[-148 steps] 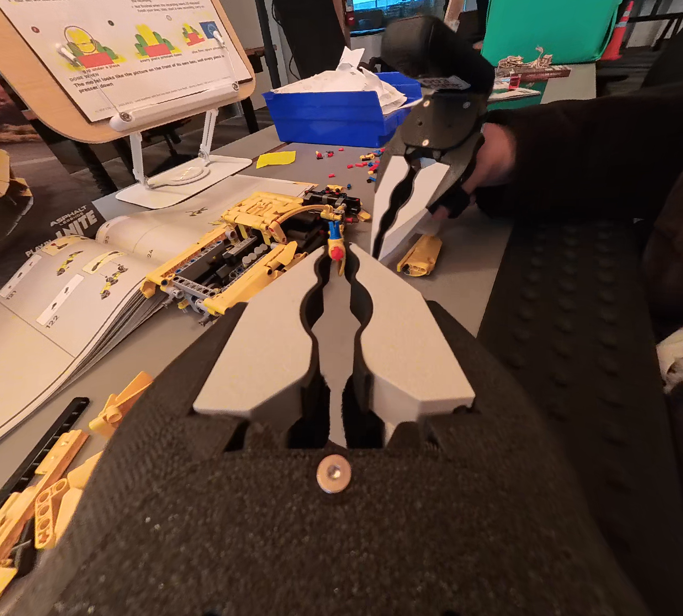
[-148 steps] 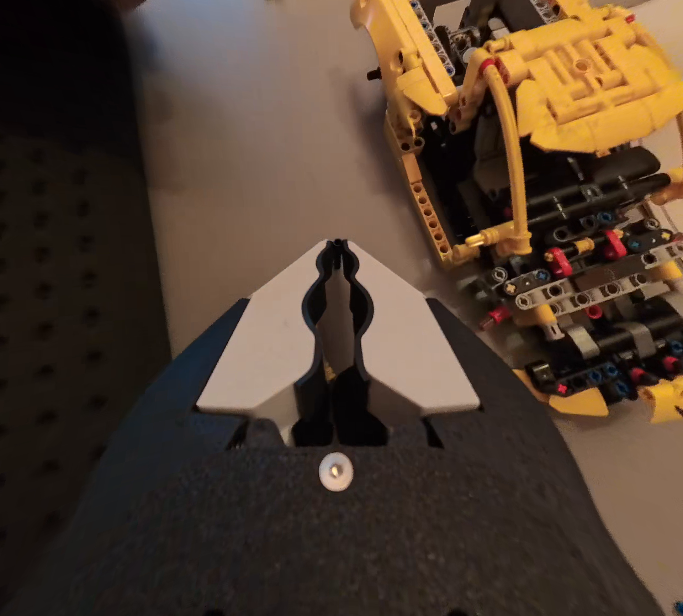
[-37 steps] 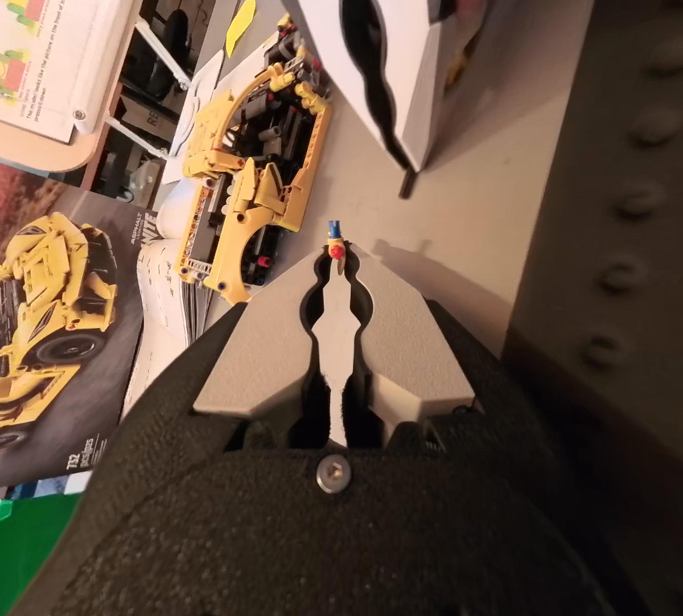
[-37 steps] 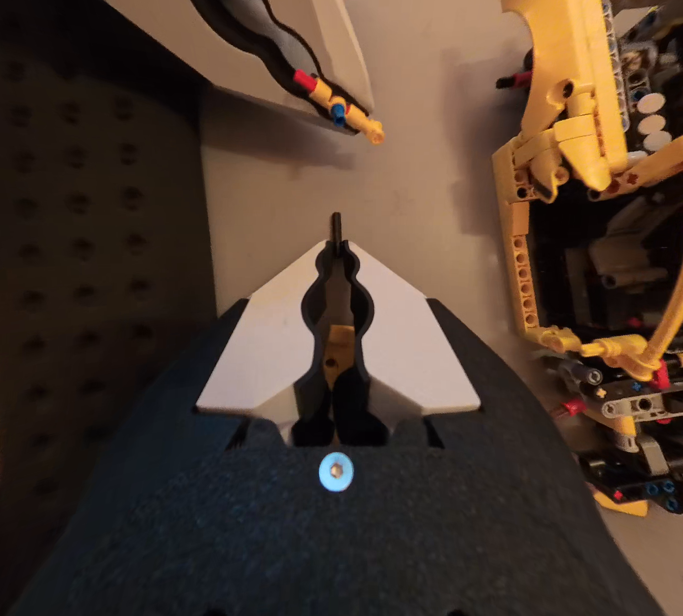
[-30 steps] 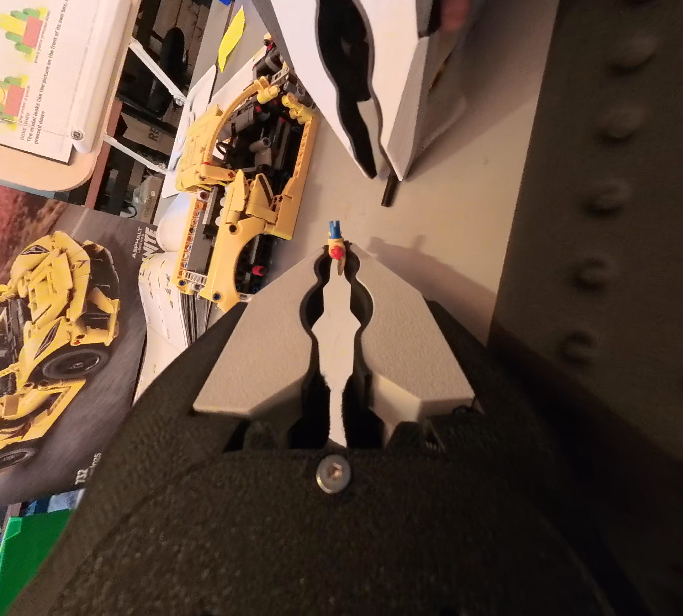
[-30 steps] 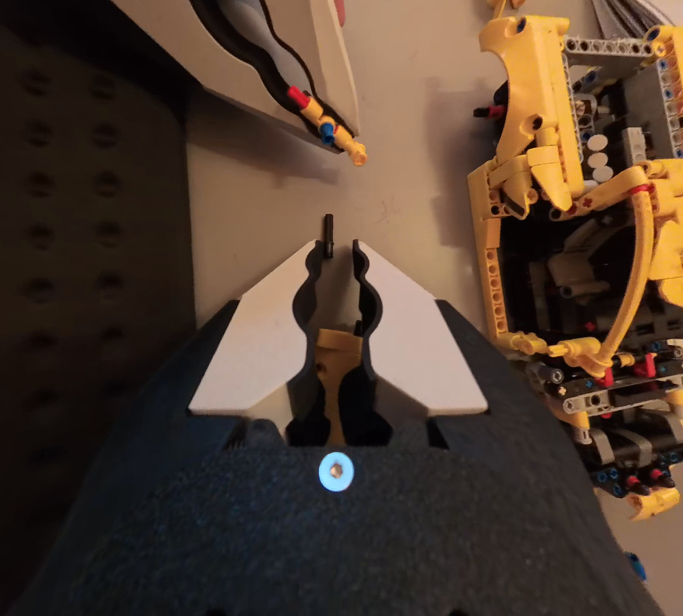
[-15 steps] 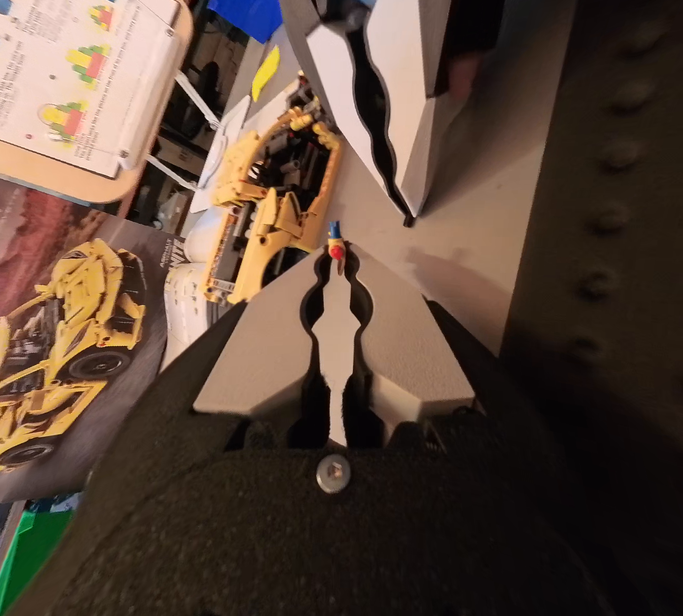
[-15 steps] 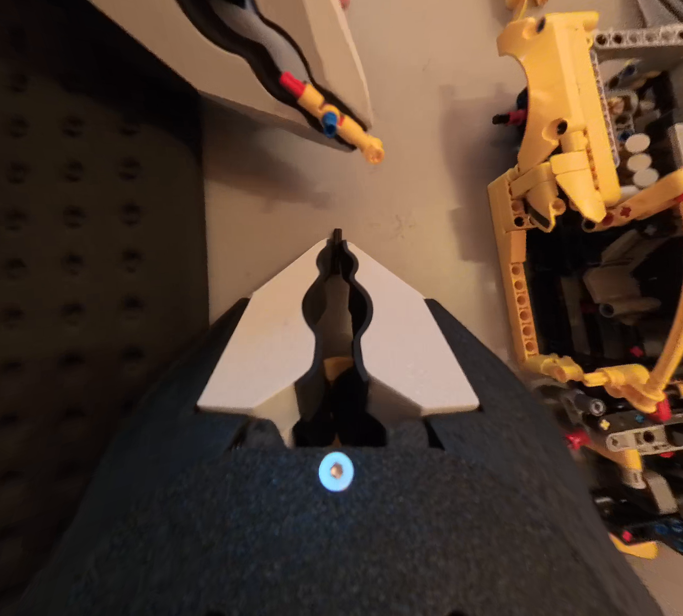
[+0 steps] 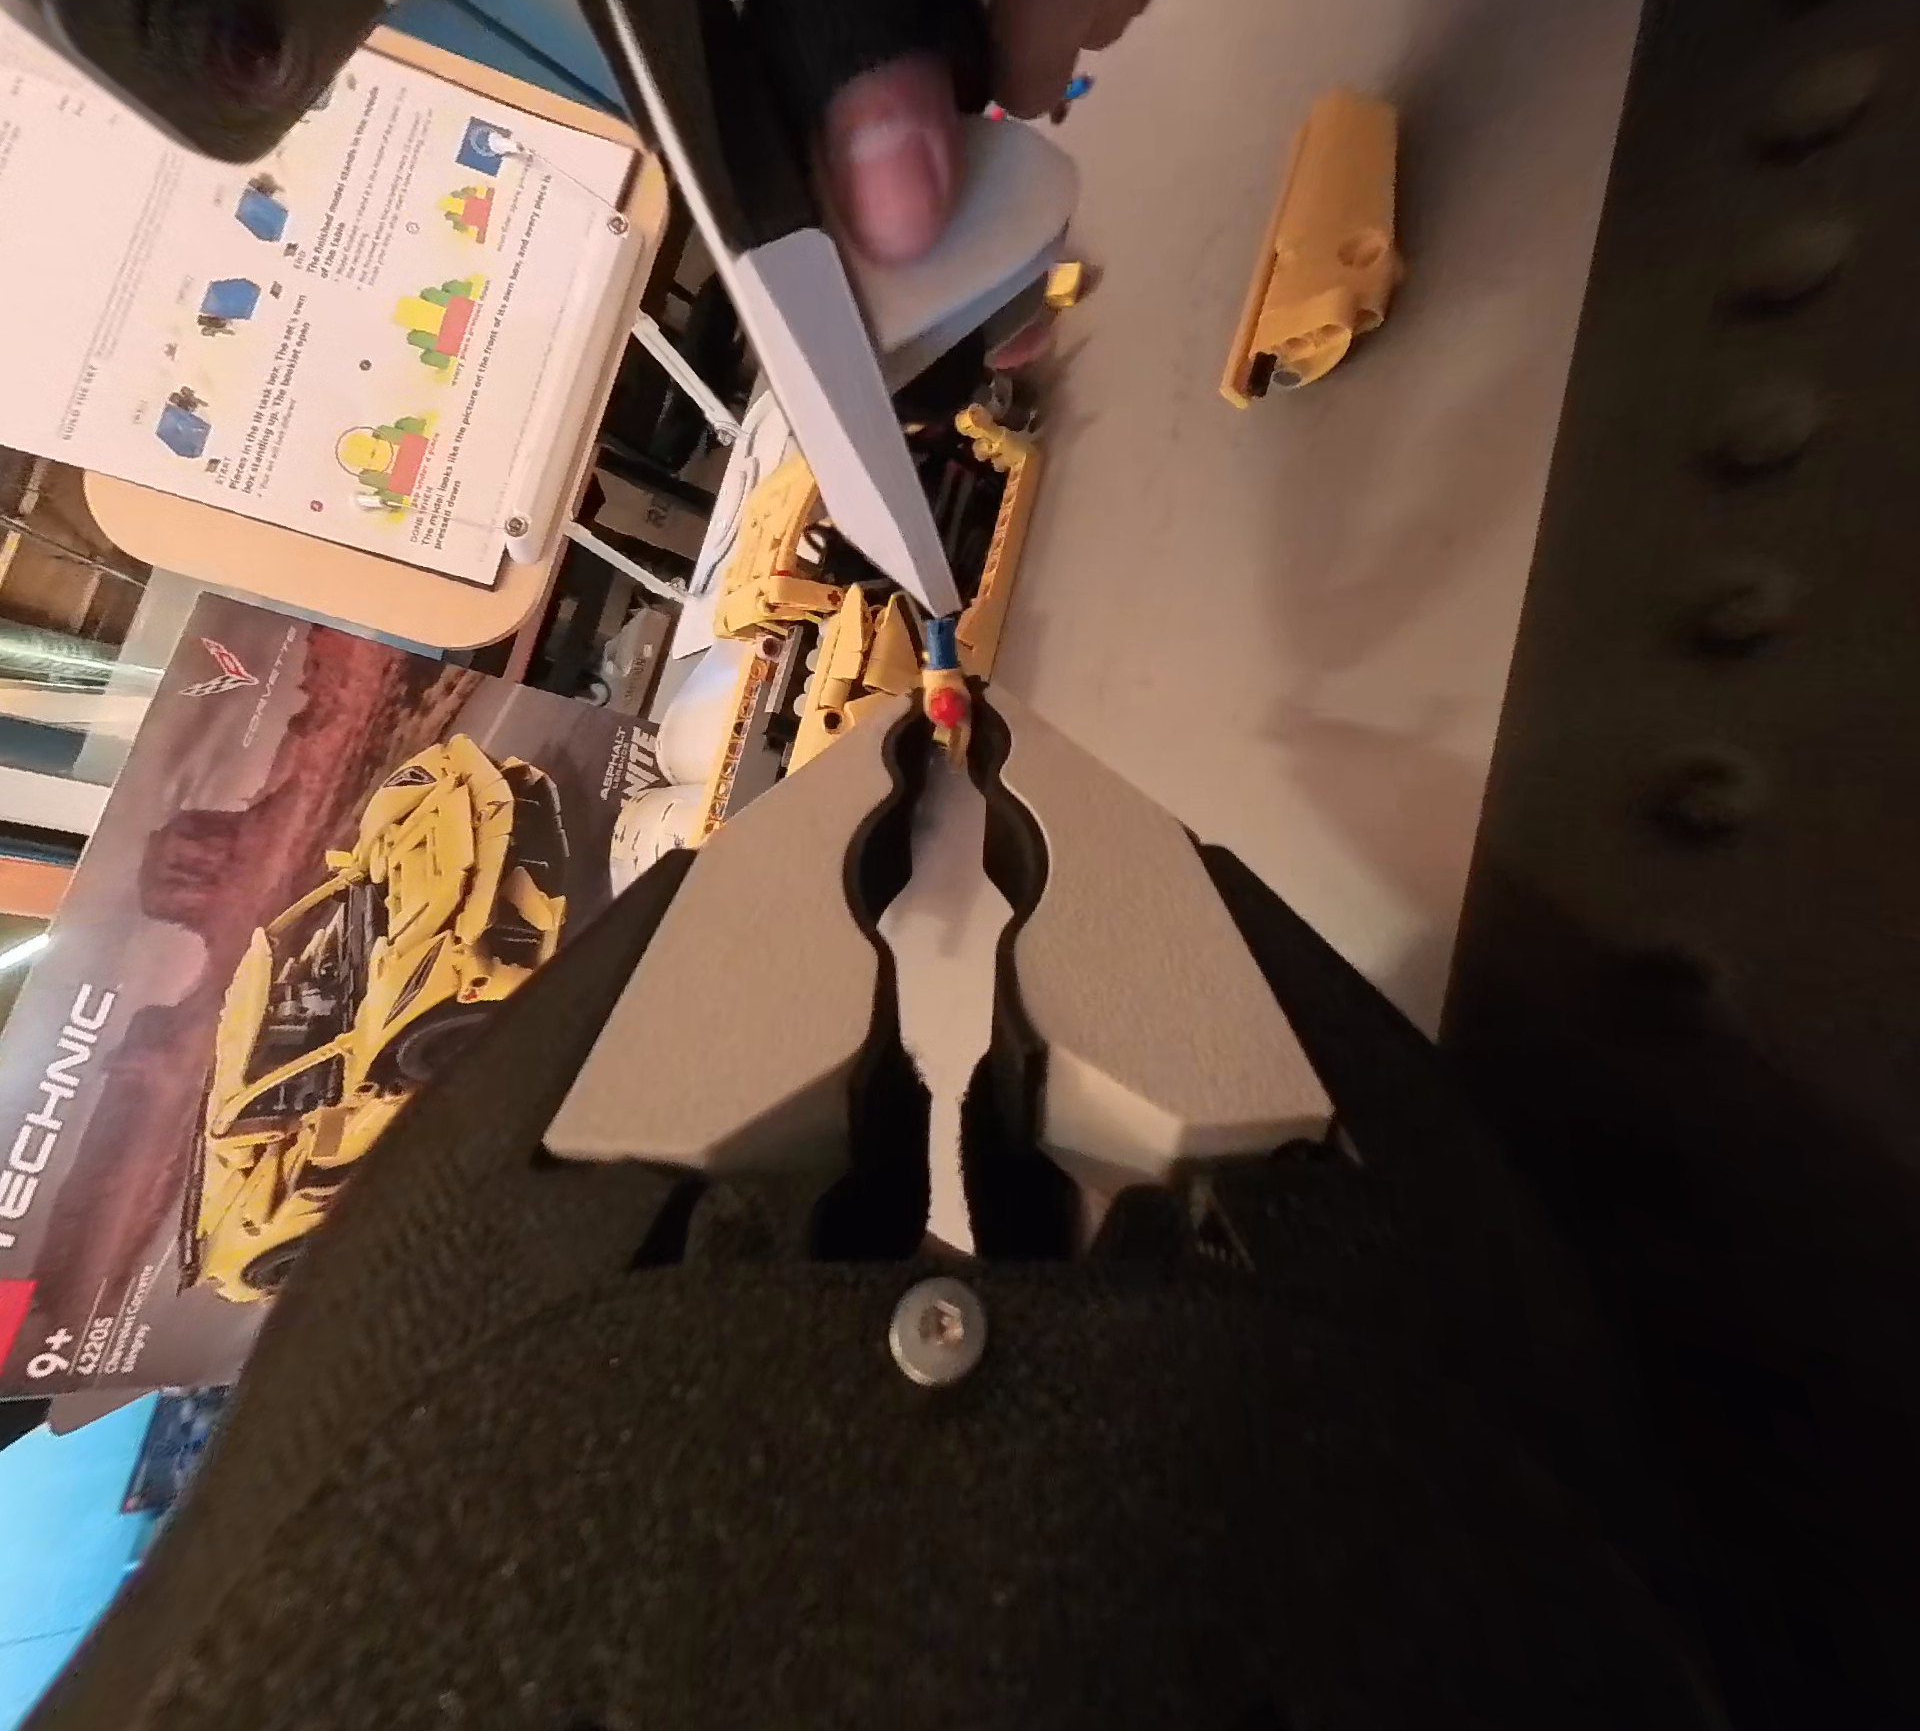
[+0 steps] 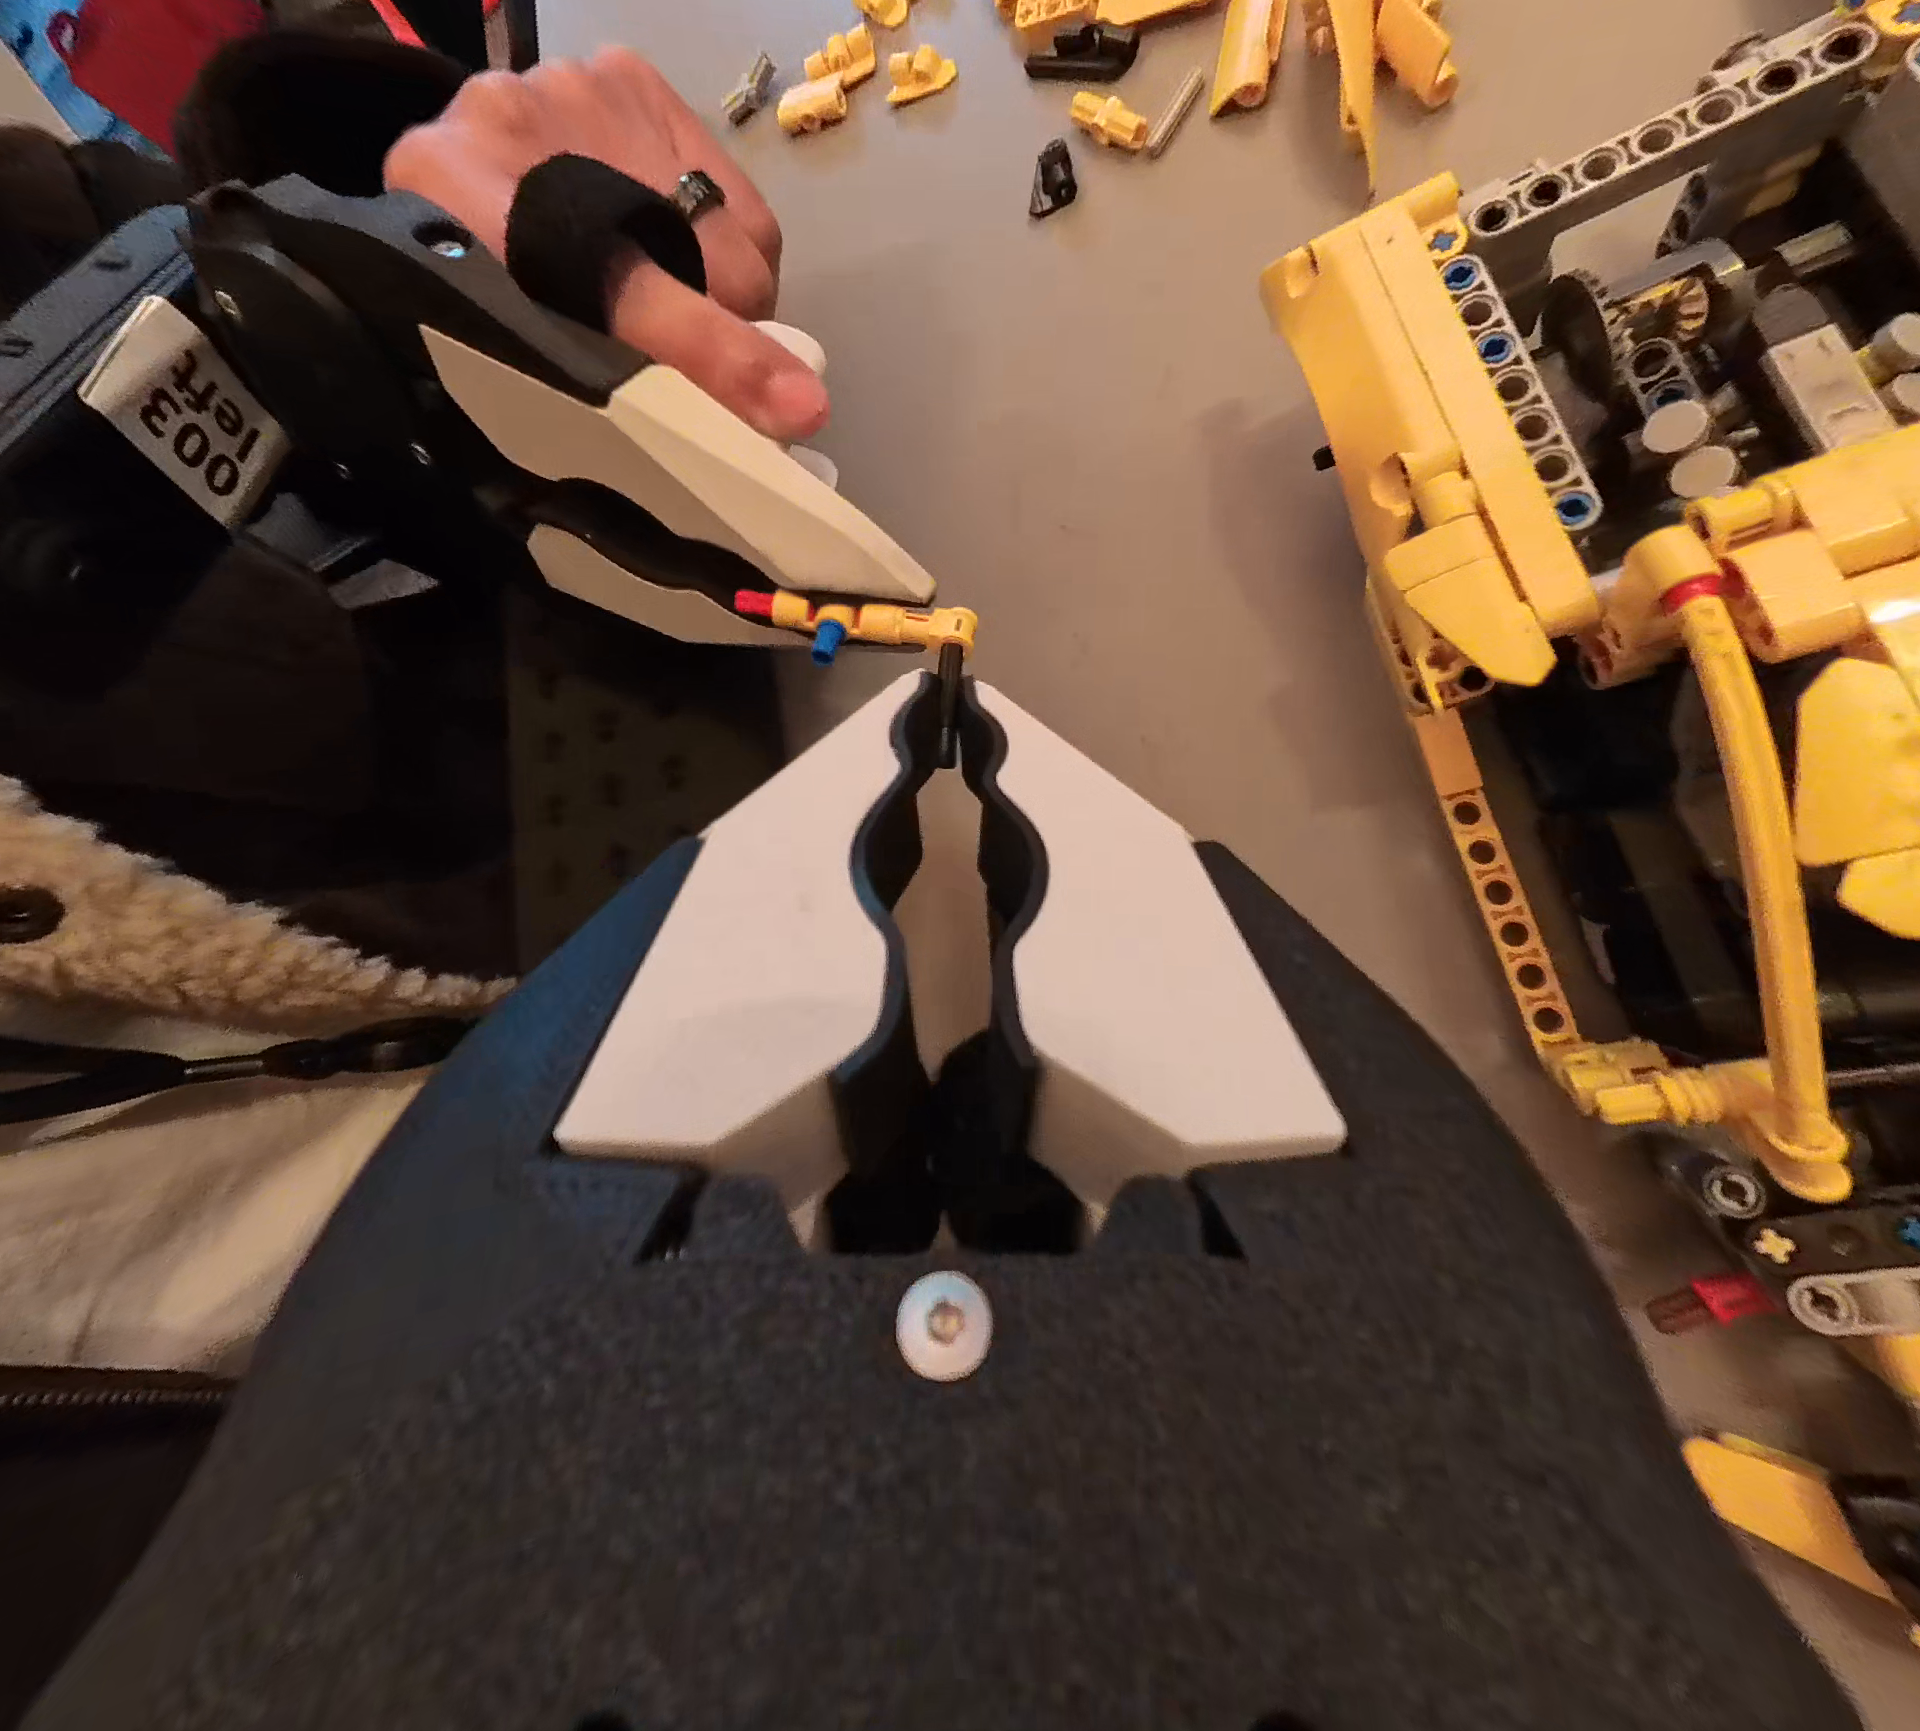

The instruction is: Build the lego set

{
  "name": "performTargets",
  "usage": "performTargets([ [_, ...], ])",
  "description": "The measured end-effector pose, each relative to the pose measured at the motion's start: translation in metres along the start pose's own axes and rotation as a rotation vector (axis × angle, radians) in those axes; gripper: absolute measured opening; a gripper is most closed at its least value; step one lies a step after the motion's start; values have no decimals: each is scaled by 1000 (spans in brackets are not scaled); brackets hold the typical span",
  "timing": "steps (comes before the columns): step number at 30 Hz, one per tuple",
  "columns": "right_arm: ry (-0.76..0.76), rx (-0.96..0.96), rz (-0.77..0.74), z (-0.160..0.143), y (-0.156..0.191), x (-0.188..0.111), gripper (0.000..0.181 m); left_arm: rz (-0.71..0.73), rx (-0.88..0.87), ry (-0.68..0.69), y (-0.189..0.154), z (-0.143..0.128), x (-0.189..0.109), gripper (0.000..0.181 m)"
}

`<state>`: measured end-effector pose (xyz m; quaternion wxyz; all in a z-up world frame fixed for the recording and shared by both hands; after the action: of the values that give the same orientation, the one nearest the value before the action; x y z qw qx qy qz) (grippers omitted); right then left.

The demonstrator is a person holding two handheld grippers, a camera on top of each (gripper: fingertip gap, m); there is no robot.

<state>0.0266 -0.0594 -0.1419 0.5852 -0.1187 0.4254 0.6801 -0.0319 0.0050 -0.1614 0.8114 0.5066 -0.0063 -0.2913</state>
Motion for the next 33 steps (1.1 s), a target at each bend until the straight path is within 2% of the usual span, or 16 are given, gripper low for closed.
performTargets([
  [8,148,36,7,2,-6,3,2,55,343,64,-6,-1,5,5],
  [12,194,-15,-48,13,-8,2,2,72,539,82,2,-4,8,6],
  [15,200,-90,-96,21,-8,-2,2,51,613,71,12,-4,9,5],
  [19,197,-221,-164,26,-4,-6,2,-32,516,8,21,2,9,3],
  [23,199,-294,-218,27,-5,-9,2,-49,489,-22,25,1,13,4],
  [26,185,-359,-155,23,-6,-12,2,-74,419,-78,26,3,12,4],
  [28,154,-490,-83,19,-4,-15,2,-100,338,-135,27,5,9,3],
  [30,101,-503,84,16,6,-16,2,-101,285,-181,31,9,5,3],
  [33,79,-477,161,15,6,-17,3,-113,218,-247,36,16,-2,3],
])
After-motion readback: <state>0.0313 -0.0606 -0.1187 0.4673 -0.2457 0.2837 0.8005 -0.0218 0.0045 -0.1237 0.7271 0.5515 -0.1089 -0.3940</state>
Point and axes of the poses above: each gripper's, where its closed fingertips meet, x out along the fingers, z out of its top, y = z × x across the jaws, the point moved 5 cm from there along -x, back along the fingers, and after that the axes turned 2 degrees about x, right-handed, at the moved point
